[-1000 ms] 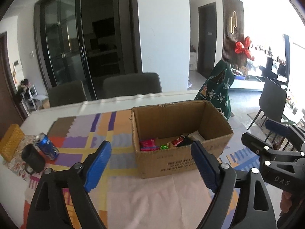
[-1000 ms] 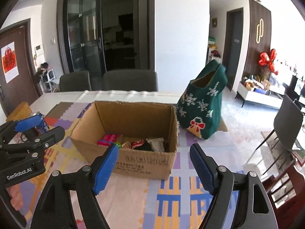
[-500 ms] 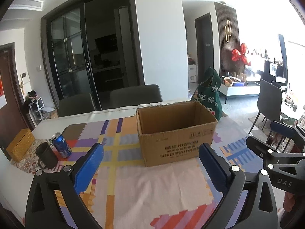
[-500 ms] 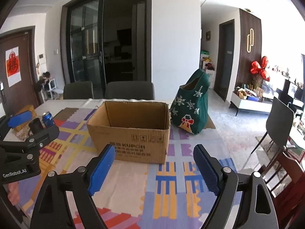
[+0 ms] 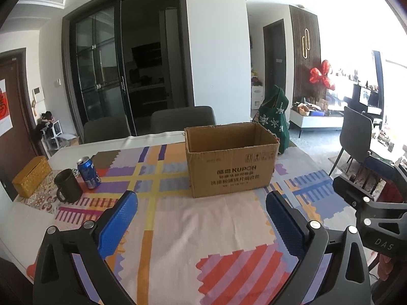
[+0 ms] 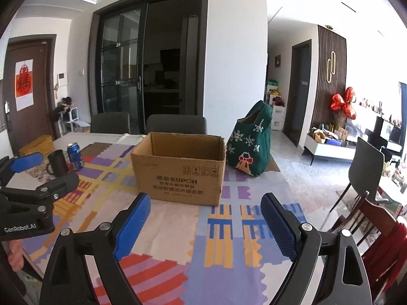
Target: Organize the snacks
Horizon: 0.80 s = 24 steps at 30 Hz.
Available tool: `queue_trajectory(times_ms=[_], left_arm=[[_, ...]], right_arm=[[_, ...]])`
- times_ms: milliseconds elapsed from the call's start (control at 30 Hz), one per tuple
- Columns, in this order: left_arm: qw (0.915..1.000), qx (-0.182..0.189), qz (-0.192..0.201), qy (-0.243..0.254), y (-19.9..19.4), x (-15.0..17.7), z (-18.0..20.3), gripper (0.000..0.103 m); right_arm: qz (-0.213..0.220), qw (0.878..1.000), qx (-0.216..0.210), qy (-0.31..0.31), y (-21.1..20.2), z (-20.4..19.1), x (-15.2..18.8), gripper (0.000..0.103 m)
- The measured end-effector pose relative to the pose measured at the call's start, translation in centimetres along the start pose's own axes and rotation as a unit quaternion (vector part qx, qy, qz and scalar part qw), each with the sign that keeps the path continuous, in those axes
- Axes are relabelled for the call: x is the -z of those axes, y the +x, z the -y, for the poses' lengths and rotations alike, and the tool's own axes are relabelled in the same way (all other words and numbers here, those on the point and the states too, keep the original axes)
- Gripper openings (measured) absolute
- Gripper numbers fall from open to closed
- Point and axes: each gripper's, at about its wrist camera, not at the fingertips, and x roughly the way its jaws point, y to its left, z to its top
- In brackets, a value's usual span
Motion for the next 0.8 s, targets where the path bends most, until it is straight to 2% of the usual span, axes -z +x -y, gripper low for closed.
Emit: queue_trajectory(times_ms=[167, 800], left_arm=[[1.0000, -0.004, 0.007, 0.003, -1.3, 0.5, 0.2, 0.103], [0.9996, -0.011, 0.026, 0.002, -2.5, 1.0, 0.5, 0.103]], right_arm=[[-0.003, 1.000, -0.013, 0.003, -1.0, -0.1, 0.7, 0.089], [0.009, 1.000, -0.004, 0.007, -2.3, 0.3, 1.2, 0.089]])
